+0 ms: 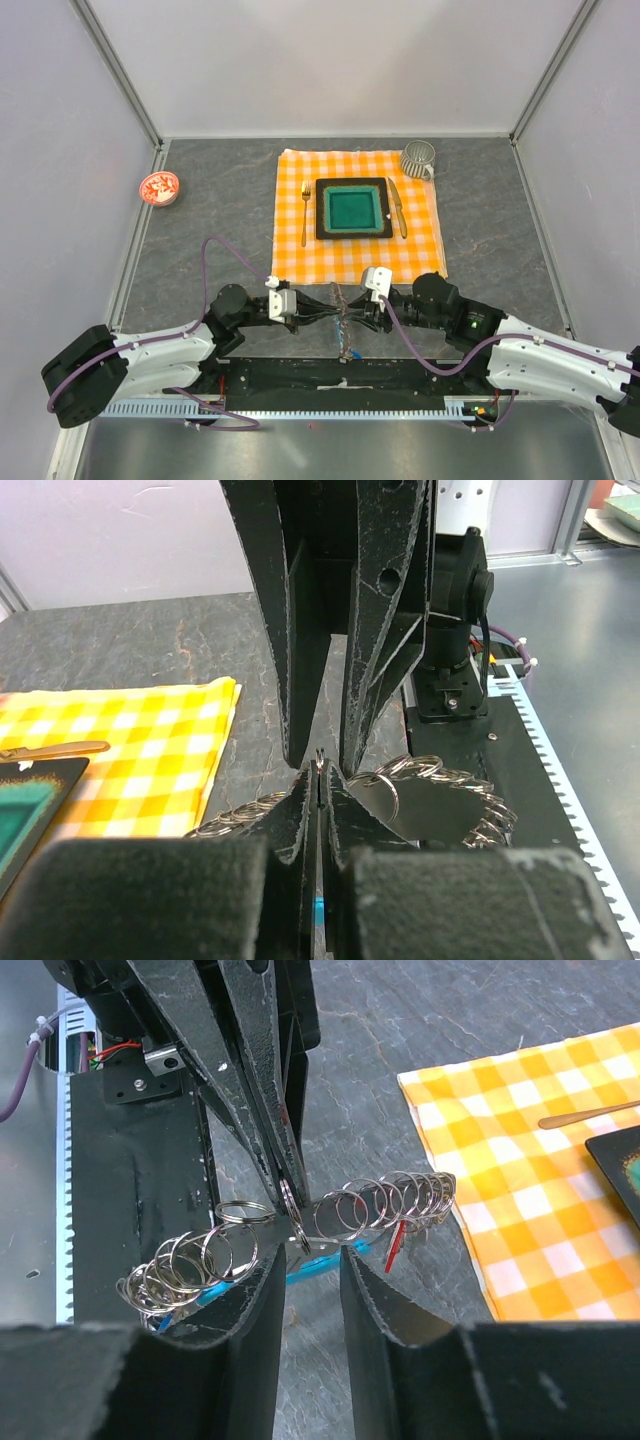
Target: Put the keys on the keyring
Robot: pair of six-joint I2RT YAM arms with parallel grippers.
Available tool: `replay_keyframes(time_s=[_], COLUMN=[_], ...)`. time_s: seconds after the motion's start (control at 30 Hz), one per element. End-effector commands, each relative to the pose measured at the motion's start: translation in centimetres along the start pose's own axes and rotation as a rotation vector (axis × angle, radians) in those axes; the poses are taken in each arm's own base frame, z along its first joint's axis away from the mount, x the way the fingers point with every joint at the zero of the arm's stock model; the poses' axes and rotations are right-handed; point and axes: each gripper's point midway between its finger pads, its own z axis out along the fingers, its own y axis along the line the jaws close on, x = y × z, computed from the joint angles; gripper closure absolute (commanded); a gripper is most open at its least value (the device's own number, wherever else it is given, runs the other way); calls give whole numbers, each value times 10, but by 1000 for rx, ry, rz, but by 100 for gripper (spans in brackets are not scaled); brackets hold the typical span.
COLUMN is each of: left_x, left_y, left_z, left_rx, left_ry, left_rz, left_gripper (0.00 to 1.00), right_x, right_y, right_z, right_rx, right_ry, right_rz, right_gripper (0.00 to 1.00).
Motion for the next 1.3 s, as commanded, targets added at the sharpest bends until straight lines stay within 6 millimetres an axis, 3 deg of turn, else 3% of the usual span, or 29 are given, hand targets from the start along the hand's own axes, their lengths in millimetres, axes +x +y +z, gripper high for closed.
replay_keyframes(time_s=[0.0, 0.13, 0.37, 0.7, 0.93, 1.1, 1.17, 1.27], left_x=[-37, -39, -46, -59, -63, -58, -55, -51], left_y=[-1, -3, -6, -10, -11, -10, -9, -6], left_z=[5, 6, 6, 7, 10, 8, 6, 4], left_rx=[26, 40, 61, 89, 103, 87, 73, 44], left_ry=[-117, -121, -145, -192, -230, -226, -221, -215], left_rz=[89, 91, 106, 141, 139, 134, 128, 124], left_gripper=[98, 98, 98, 98, 98, 98, 98, 98], right_x=[-18, -19, -17, -3, -16, -17, -12, -15], right_y=[5, 4, 3, 10, 17, 9, 4, -3], right_z=[3, 3, 5, 17, 25, 21, 18, 9], right_rx=[-35, -30, -24, -80, -126, -70, -36, 13], right_ry=[-55, -63, -53, 12, -44, -52, -33, -36], right_rz=[-31, -38, -38, -11, 12, 13, 19, 15], right_gripper=[66, 74, 100, 100, 100, 100, 91, 87])
